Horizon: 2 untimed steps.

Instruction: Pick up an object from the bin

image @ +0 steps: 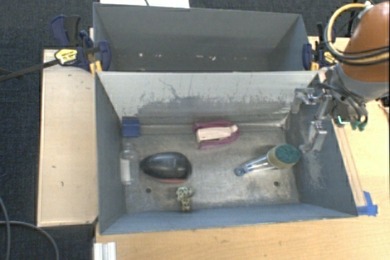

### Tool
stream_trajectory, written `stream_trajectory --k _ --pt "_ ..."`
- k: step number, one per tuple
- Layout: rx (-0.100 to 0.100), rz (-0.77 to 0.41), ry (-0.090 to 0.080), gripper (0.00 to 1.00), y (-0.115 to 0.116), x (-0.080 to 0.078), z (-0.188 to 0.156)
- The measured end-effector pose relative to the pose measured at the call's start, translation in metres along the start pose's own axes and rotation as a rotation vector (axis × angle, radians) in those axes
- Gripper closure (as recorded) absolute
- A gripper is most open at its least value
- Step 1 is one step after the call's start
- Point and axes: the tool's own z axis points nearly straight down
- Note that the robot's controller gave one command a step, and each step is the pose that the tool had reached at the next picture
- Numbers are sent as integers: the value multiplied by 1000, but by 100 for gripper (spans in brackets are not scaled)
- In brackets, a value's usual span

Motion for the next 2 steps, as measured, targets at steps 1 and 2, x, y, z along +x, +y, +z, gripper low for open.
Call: stream_trajectory --k 1,2 --pt "-2 119 2 0 6 23 145" --pt "1 113 -5 100 5 20 139"
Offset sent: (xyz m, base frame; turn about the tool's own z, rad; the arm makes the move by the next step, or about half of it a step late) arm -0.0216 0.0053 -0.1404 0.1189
